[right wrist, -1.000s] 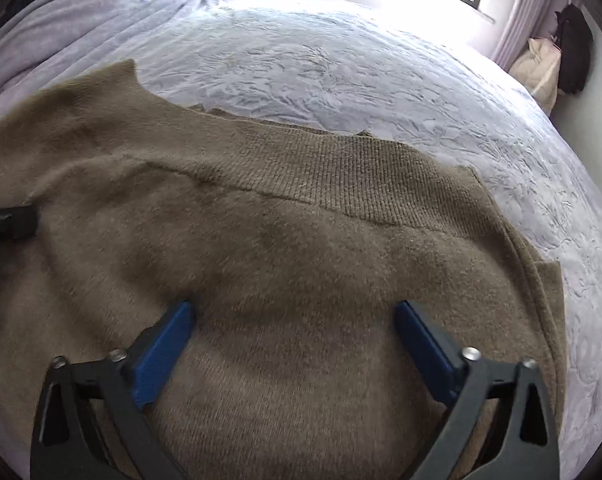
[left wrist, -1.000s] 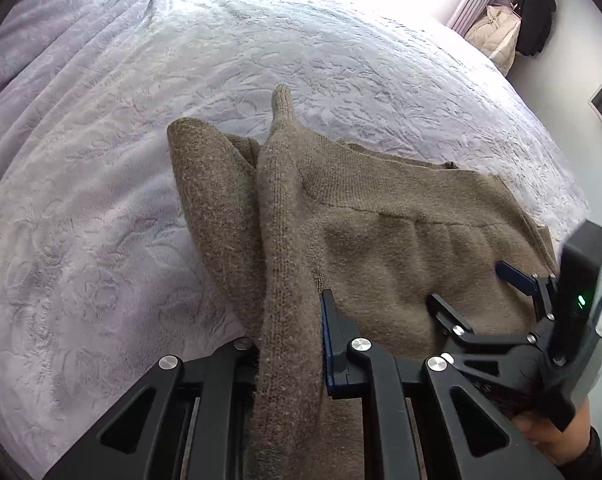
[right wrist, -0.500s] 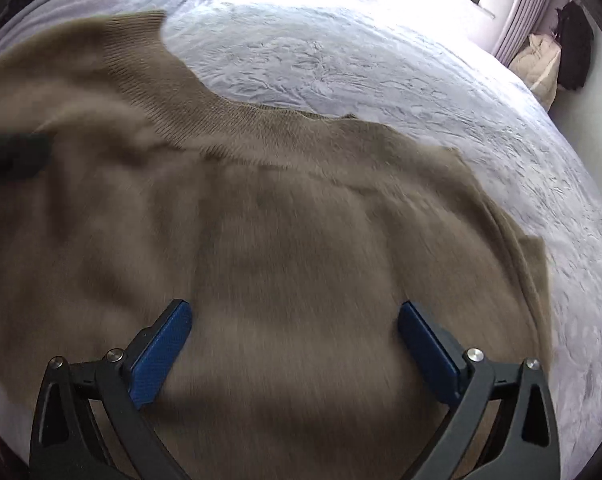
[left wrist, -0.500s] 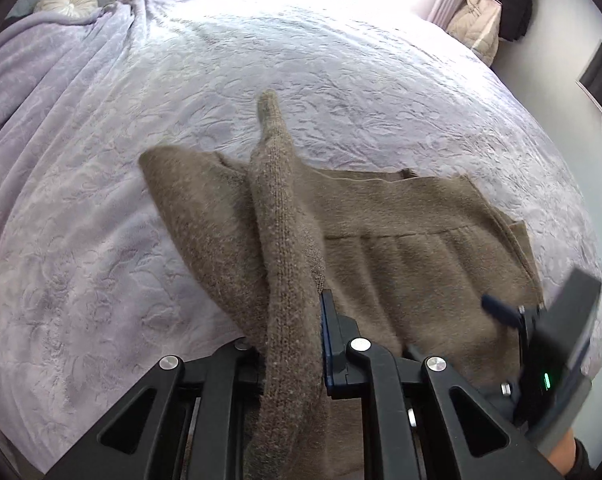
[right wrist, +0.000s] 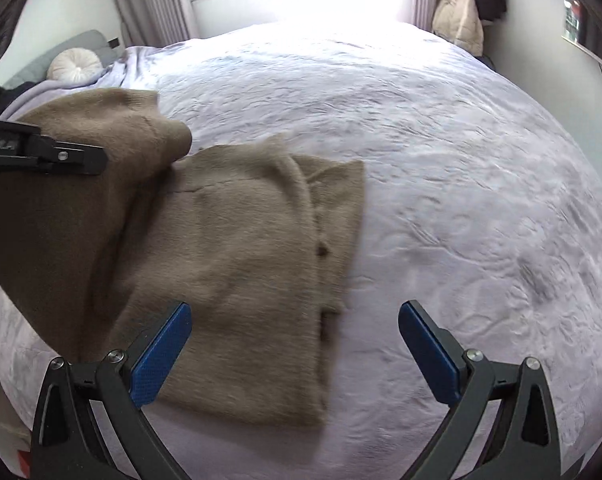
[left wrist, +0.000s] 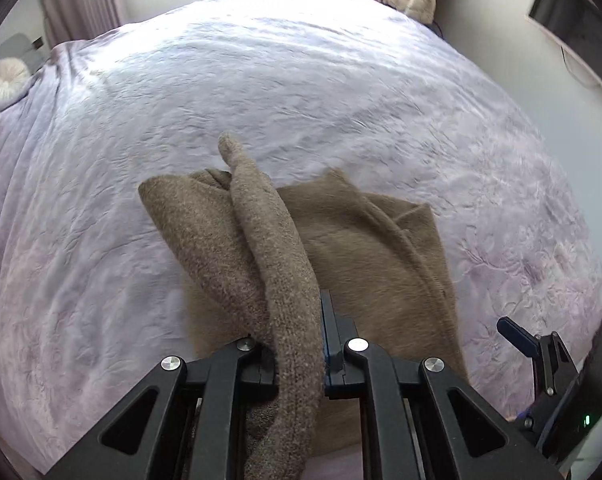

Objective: Fold small clothes

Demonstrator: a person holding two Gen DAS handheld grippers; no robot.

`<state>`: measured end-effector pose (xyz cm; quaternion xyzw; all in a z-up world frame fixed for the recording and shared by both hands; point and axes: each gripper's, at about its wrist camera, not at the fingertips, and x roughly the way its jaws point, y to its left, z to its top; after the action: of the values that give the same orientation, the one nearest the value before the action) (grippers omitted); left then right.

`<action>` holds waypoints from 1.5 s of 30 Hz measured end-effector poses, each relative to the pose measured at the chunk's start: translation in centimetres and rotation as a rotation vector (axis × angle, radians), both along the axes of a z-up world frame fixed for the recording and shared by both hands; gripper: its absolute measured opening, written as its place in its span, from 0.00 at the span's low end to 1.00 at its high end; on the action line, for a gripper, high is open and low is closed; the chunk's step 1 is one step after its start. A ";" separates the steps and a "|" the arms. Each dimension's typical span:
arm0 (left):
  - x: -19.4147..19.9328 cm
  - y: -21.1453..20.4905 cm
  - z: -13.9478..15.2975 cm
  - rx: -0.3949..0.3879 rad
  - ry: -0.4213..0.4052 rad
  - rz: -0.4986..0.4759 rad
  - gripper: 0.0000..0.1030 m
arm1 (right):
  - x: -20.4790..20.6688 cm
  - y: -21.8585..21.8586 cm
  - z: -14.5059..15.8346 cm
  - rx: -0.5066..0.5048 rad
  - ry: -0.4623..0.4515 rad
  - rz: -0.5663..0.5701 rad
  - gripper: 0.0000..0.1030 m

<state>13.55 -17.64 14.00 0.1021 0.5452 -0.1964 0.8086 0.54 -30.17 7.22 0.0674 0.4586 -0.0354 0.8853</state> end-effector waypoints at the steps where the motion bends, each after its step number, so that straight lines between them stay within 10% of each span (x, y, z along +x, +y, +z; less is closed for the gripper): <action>1: -0.1 -1.5 -0.8 0.016 0.013 -0.006 0.14 | -0.6 -0.5 -0.3 0.005 0.000 -0.009 1.00; 8: -1.3 -8.5 -7.8 0.174 0.043 -0.042 0.17 | -3.4 -3.3 -1.5 0.037 0.004 -0.017 1.00; 14: -2.0 -8.1 -5.0 0.076 0.090 -0.083 0.76 | -4.3 -2.8 -1.4 0.080 -0.041 0.088 1.00; 24: -2.5 0.3 2.6 -0.109 -0.028 -0.065 0.76 | -4.5 -1.6 0.3 0.392 -0.146 0.250 1.00; 29: -2.8 4.8 -1.2 0.024 -0.084 0.009 0.76 | -2.6 -1.0 -0.3 0.531 -0.114 0.282 1.00; 38: -3.6 8.2 -6.3 -0.088 0.006 0.057 0.76 | 1.1 -2.6 -0.7 0.680 -0.035 0.229 1.00; 40: -3.6 9.3 -7.0 -0.137 0.031 0.084 0.76 | 3.1 -1.2 -2.2 0.668 0.061 0.240 0.92; 42: -3.3 10.4 -7.5 -0.160 0.054 0.112 0.77 | 4.8 0.5 -3.3 0.638 0.137 0.262 0.36; 45: -3.4 11.0 -7.4 -0.177 0.067 0.117 0.76 | 4.9 1.2 -2.8 0.569 0.144 0.250 0.17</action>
<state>10.15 -6.69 6.64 -0.0085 0.5575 -0.1997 0.8057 5.46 -28.97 4.45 0.2529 0.5163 0.1986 0.7937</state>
